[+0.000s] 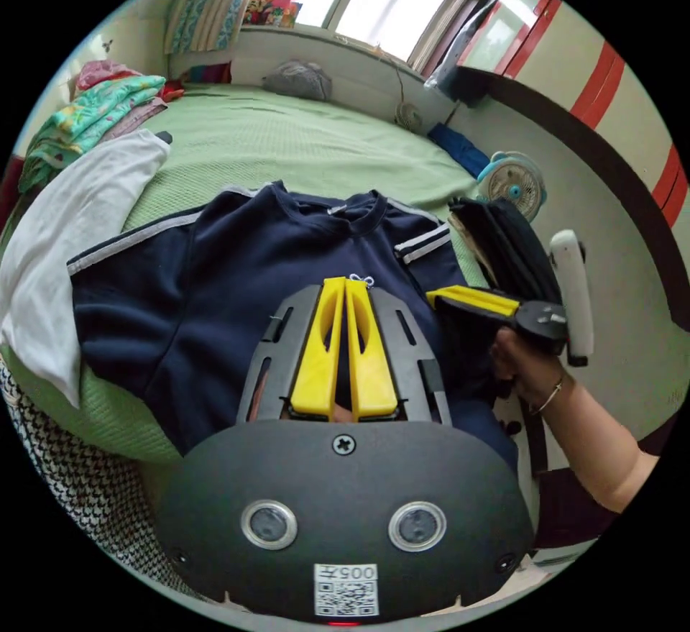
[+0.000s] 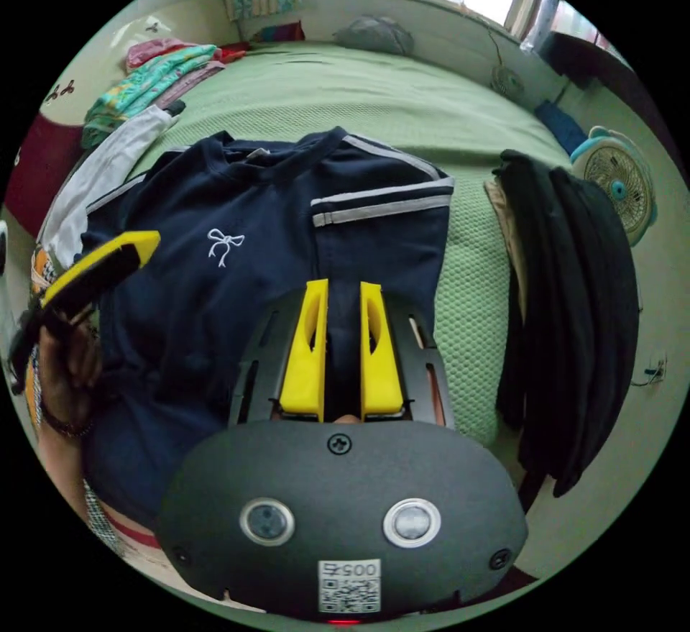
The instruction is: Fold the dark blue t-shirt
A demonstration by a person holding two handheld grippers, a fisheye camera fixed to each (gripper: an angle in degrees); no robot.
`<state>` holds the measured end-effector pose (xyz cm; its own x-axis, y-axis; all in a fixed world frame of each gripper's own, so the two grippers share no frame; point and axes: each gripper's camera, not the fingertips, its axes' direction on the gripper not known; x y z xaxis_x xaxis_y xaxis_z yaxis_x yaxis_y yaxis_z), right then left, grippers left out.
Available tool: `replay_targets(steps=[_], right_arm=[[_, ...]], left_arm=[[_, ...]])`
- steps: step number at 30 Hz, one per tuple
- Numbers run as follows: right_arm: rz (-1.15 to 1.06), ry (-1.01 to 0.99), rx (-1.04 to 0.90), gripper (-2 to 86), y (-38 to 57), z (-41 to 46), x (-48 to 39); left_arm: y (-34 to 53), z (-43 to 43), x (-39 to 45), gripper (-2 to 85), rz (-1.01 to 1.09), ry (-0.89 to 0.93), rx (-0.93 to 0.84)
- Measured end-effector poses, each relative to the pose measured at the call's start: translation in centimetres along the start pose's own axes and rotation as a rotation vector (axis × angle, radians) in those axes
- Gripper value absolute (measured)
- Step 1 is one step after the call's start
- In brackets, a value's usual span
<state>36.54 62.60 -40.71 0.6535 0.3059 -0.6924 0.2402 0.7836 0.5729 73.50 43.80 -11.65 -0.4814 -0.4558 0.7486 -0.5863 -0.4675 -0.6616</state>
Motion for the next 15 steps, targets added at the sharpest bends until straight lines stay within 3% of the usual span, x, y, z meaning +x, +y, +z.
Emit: replay_targets(steps=[6, 15], right_arm=[[0.091, -0.061, -0.024, 7.5, 0.2, 0.7, 1.2], [0.148, -0.02, 0.074, 5.4, 2.3, 1.1, 0.9]], left_arm=[[-1.4, -4.3, -2.9, -0.6, -0.098, 0.05, 0.031], [-2.4, -11.0, -11.5, 2.3, -0.262, -0.246, 0.044]])
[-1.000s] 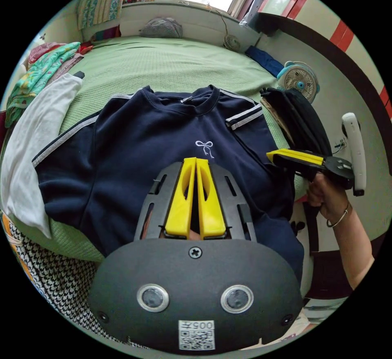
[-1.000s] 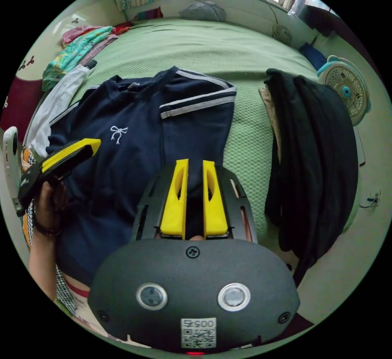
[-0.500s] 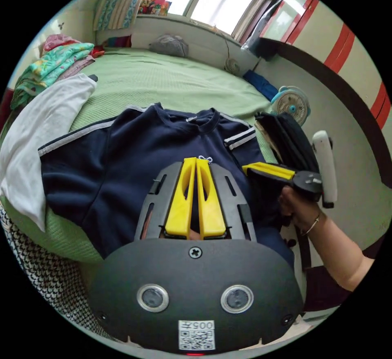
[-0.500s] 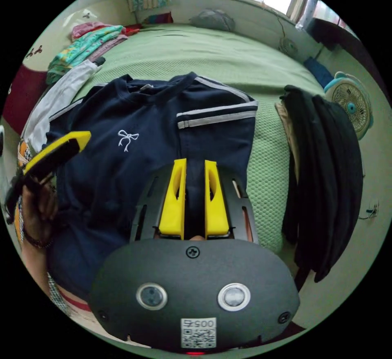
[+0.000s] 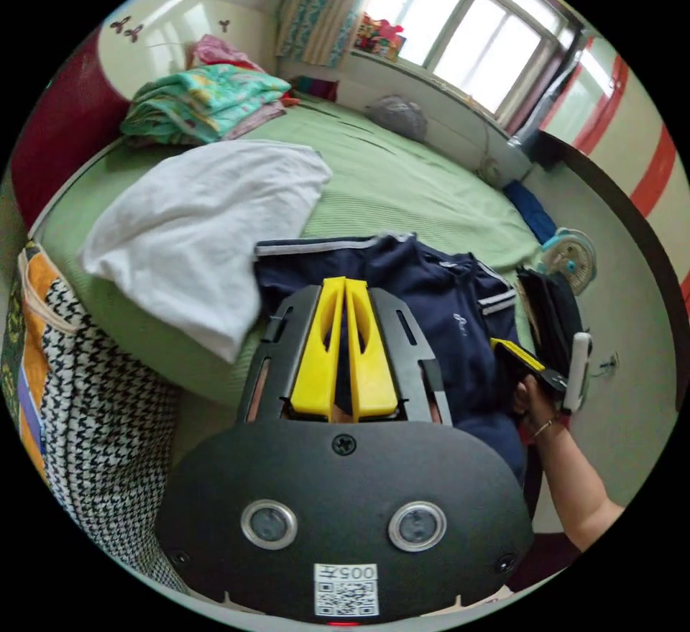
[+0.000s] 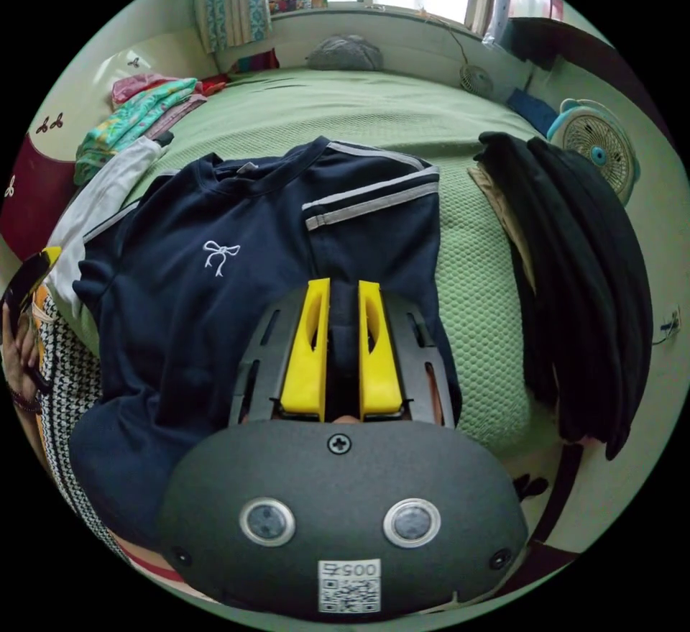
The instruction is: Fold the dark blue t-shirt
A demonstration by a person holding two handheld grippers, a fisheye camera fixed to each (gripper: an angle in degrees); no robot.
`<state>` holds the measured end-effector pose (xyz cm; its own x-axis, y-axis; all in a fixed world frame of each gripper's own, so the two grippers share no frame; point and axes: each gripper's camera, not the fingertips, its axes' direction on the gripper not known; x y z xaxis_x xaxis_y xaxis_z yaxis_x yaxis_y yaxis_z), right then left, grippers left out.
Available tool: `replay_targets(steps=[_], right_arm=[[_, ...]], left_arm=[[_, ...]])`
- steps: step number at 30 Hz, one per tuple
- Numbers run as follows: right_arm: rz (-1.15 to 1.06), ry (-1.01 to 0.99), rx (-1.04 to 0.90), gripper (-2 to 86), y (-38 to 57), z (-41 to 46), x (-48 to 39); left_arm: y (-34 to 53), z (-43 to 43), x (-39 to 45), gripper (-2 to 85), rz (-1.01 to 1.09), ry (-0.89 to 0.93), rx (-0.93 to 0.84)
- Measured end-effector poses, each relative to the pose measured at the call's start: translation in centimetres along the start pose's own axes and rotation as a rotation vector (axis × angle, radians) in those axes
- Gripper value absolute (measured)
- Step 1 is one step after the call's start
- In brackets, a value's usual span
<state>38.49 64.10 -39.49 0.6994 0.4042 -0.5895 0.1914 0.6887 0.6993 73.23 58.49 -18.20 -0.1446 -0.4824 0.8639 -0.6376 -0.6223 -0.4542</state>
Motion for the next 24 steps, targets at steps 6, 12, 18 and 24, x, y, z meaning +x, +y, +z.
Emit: replay_targets(steps=[6, 12, 18, 24], right_arm=[[-0.023, 0.0, -0.001, 4.8, 0.3, 0.2, 0.3], [-0.019, -0.013, 0.004, 4.9, 0.6, 0.5, 0.8], [-0.018, -0.021, 0.005, 4.7, 0.6, 0.8, 1.3], [-0.027, -0.017, -0.001, 4.5, 0.5, 1.1, 1.5]], left_arm=[[-3.4, 0.8, -3.2, 10.6, 0.01, -0.13, 0.049], [-5.9, 5.2, -2.1, 11.6, 0.094, -0.142, -0.06], [-6.4, 7.0, -0.6, 8.9, 0.134, -0.265, -0.093], [-7.6, 5.3, 1.1, 4.7, 0.213, -0.235, -0.089]])
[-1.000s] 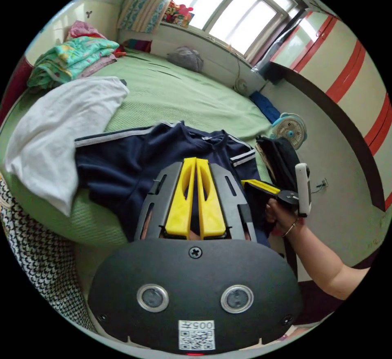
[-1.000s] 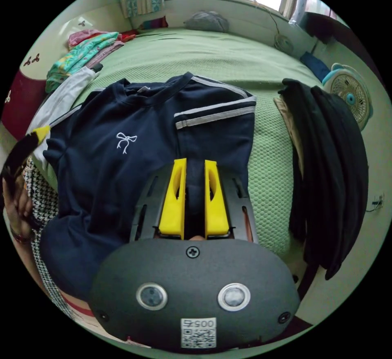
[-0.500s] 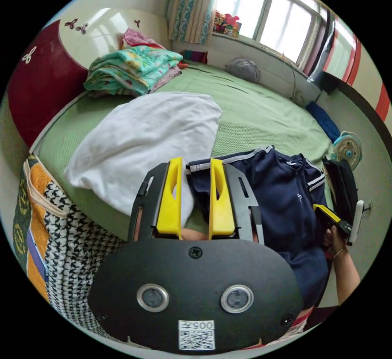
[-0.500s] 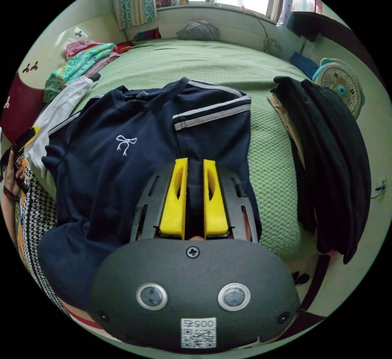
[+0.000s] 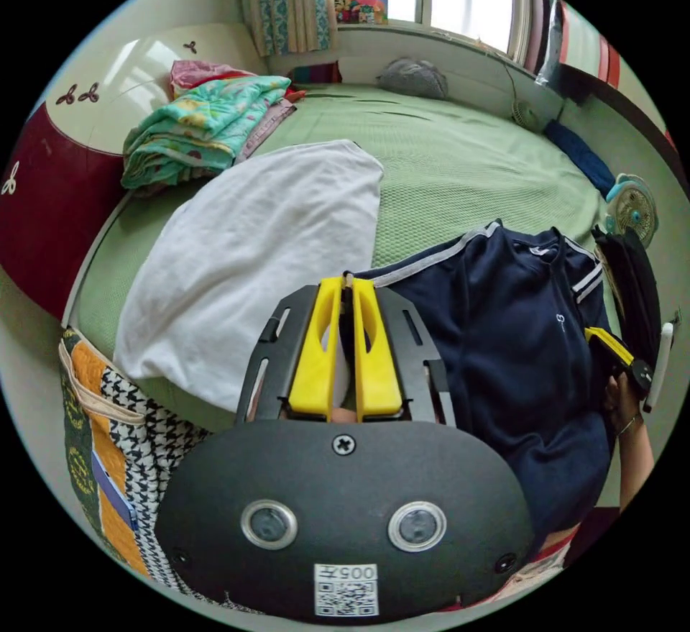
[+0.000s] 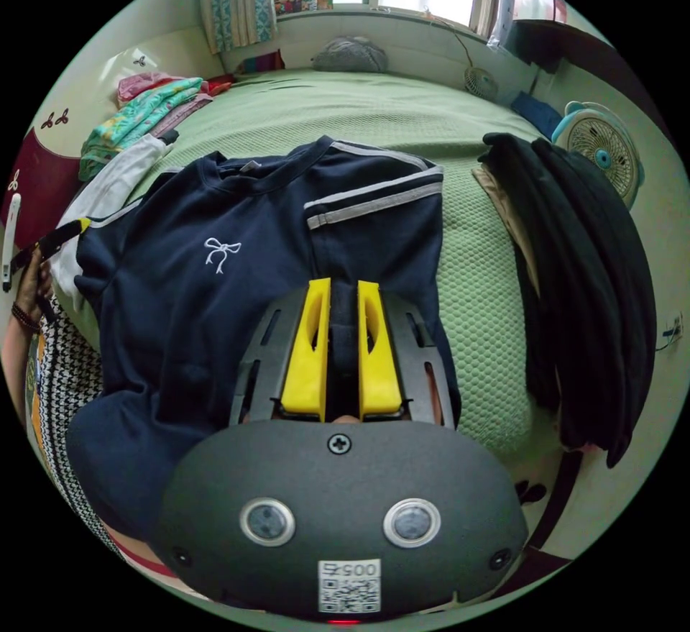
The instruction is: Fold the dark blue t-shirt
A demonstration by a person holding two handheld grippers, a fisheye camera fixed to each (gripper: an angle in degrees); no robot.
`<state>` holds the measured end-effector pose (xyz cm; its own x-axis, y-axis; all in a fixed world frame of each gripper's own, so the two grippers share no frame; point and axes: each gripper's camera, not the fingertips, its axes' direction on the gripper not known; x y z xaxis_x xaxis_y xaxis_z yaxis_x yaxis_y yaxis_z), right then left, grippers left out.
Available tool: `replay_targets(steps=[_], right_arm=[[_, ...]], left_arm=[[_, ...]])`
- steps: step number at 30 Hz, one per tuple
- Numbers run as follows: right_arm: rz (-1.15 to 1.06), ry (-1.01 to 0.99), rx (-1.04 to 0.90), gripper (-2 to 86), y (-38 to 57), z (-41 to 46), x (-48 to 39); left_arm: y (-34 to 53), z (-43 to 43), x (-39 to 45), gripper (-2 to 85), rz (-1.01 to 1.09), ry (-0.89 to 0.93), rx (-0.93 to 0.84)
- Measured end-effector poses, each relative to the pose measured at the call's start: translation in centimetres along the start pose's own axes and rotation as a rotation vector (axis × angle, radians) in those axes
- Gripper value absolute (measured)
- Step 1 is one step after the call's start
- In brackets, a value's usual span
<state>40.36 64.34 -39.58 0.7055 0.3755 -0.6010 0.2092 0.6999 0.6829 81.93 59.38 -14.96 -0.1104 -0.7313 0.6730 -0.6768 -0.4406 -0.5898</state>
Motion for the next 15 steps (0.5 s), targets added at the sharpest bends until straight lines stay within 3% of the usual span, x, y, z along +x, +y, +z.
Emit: replay_targets(steps=[6, 15], right_arm=[[0.001, -0.023, -0.027, 4.1, -0.6, 0.3, 0.6], [-0.004, -0.016, -0.055, 4.4, -1.4, 0.6, 0.7]], left_arm=[[-1.7, -3.6, 1.6, 4.0, 0.003, 0.074, 0.033], [-4.1, -9.8, 11.8, 3.8, 0.231, 0.189, 0.085]])
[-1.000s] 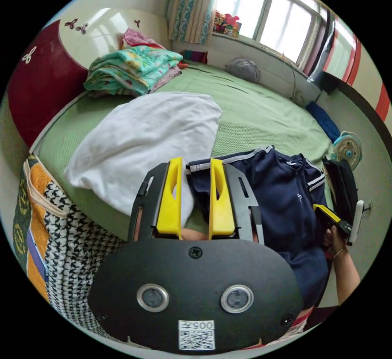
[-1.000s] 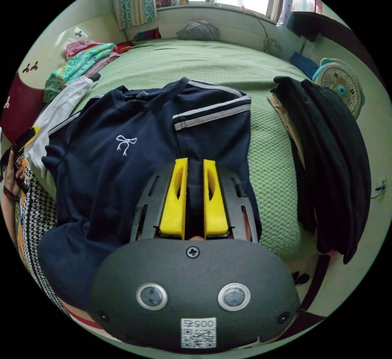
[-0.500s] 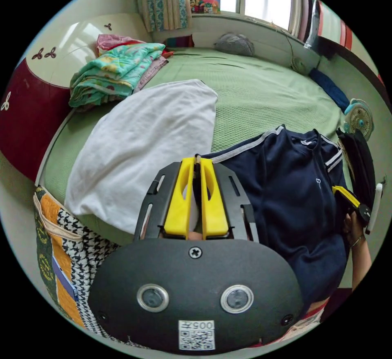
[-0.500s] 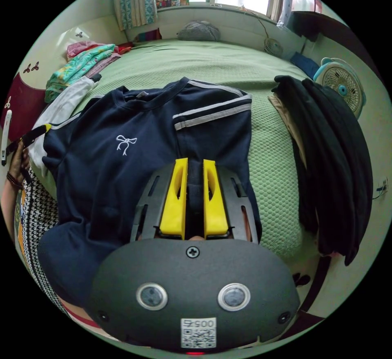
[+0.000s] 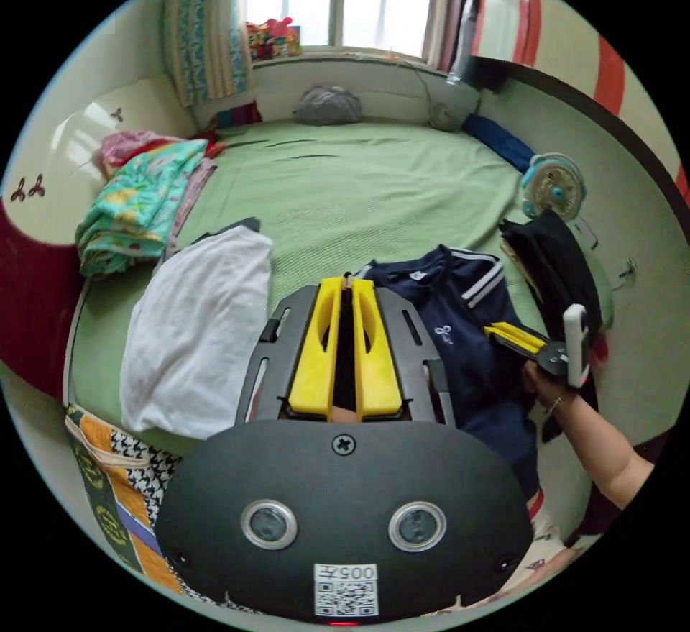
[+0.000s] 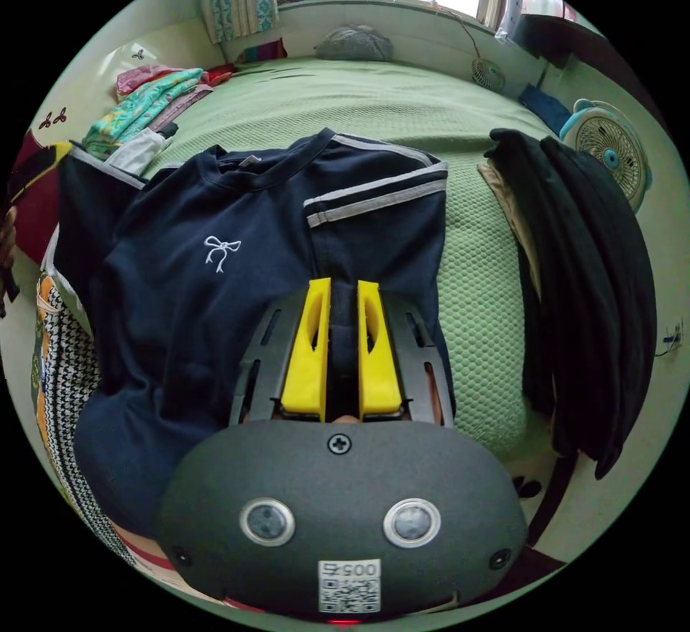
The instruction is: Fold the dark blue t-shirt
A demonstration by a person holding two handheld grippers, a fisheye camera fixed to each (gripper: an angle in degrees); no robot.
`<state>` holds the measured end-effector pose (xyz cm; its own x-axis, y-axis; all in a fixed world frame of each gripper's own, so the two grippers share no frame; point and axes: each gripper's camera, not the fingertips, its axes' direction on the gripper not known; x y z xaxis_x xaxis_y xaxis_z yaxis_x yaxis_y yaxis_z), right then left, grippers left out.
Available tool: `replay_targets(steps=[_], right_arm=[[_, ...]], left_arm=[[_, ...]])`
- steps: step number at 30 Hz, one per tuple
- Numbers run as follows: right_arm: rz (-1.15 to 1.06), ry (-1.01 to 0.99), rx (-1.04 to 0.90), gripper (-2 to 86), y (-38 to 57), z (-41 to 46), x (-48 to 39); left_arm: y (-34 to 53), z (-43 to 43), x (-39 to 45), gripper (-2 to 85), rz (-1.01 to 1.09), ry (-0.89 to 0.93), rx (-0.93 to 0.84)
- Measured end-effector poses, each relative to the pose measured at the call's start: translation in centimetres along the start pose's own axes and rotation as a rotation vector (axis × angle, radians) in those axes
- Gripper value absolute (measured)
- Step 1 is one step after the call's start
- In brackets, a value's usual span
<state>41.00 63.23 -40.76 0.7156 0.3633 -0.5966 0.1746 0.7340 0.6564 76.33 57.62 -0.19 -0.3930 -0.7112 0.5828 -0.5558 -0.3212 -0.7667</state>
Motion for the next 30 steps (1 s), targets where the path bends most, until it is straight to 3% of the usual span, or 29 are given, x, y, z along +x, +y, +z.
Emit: replay_targets(steps=[7, 20, 25, 30], right_arm=[[-0.012, -0.003, -0.016, 4.7, -0.7, 0.1, 0.1], [-0.02, -0.012, -0.019, 5.4, -1.8, -0.2, 0.1], [-0.025, 0.01, 0.139, 8.8, -2.7, -3.3, 1.5], [-0.002, 0.035, 0.145, 12.3, -6.4, -3.2, 4.1]], left_arm=[[0.0, -1.3, 4.1, 3.3, 0.122, 0.051, 0.046], [6.2, 8.9, -5.7, 6.2, -0.164, 0.114, -0.203], [3.9, 10.7, -6.8, 8.9, -0.158, 0.122, -0.186], [-0.1, 13.1, -7.1, 13.1, -0.105, 0.119, -0.173]])
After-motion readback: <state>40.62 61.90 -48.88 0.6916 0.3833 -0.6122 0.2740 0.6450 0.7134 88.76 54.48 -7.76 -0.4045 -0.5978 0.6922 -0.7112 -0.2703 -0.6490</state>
